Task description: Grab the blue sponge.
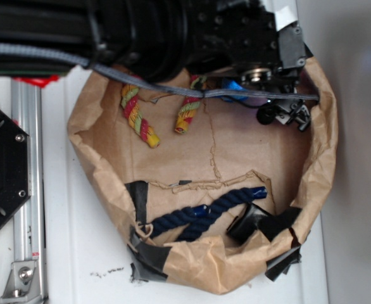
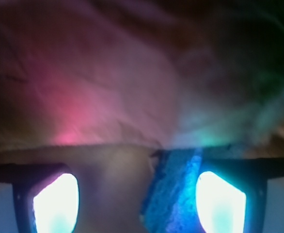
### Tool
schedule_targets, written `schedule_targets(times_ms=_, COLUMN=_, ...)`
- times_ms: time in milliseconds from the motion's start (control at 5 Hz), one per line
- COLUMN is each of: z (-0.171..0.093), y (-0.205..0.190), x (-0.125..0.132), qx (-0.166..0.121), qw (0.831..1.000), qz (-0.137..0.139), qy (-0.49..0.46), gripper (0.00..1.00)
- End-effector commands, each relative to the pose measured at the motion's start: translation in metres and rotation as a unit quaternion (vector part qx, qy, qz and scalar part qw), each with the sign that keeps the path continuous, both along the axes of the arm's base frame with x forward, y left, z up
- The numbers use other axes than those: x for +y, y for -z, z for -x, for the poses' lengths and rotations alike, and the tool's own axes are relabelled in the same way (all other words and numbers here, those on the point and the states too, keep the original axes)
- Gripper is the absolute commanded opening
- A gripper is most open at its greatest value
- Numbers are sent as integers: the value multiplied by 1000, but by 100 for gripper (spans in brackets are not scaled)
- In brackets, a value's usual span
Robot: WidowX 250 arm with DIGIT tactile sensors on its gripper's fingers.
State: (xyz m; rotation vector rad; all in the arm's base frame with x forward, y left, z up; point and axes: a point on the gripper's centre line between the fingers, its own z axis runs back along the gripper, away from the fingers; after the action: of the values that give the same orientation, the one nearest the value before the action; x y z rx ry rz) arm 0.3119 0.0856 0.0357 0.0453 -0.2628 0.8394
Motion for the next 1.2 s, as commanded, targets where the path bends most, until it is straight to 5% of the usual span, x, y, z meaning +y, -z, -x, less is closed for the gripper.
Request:
schedule_targets(times_ms=0, z=37, y=-10, x=-2, qx=-7, qw=1000, qz=-13, qy=18, gripper=100)
schedule_targets(times_ms=400, z=48, y=-25, x=-9, qx=-22, qw=999, qz=-21, qy=21, gripper=100)
schedule_targets(times_ms=1000, z=47, y=-13, x=30, qx=-12, qw=999, qz=-37, qy=-21, gripper=100)
